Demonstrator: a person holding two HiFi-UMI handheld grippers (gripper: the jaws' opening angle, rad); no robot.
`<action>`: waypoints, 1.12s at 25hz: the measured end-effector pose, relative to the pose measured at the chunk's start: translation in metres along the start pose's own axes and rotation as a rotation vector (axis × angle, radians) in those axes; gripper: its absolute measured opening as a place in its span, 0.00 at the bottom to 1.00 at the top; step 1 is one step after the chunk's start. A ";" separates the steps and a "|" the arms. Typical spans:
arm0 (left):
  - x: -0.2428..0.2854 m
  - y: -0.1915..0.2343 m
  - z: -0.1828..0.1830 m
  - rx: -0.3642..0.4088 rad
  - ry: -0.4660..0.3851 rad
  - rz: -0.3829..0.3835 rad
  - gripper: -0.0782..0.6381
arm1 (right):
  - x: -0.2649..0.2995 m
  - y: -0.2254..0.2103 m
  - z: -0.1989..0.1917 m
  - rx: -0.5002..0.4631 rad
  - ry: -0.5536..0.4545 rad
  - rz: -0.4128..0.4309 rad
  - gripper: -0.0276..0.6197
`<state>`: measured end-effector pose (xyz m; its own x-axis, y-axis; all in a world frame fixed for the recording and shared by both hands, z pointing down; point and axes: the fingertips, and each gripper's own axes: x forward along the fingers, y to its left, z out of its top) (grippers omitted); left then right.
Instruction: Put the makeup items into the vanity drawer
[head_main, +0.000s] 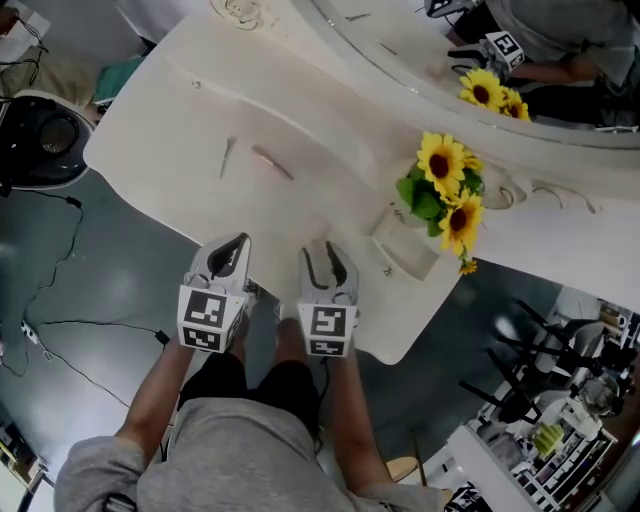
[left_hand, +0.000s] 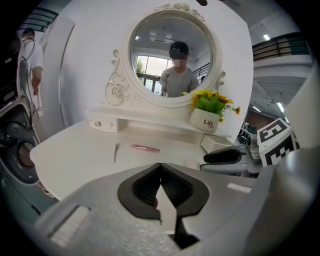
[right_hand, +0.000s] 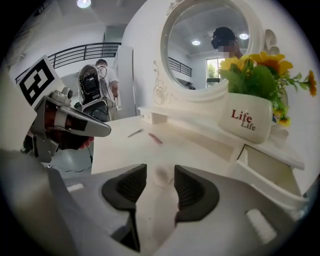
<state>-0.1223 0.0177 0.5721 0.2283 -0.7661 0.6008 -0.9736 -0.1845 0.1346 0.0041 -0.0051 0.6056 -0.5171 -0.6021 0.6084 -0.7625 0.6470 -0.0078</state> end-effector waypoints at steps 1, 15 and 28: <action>0.000 0.001 -0.002 -0.006 0.004 0.004 0.12 | 0.002 0.000 -0.002 -0.003 0.005 0.002 0.32; -0.002 0.010 -0.013 -0.030 0.014 0.041 0.12 | 0.017 -0.003 -0.012 -0.028 0.038 0.016 0.19; -0.011 -0.011 0.036 0.044 -0.056 0.007 0.12 | -0.025 -0.019 0.031 -0.023 -0.061 -0.044 0.17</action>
<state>-0.1139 0.0059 0.5361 0.2224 -0.8005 0.5565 -0.9742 -0.2049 0.0947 0.0196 -0.0163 0.5659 -0.5069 -0.6569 0.5582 -0.7762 0.6295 0.0359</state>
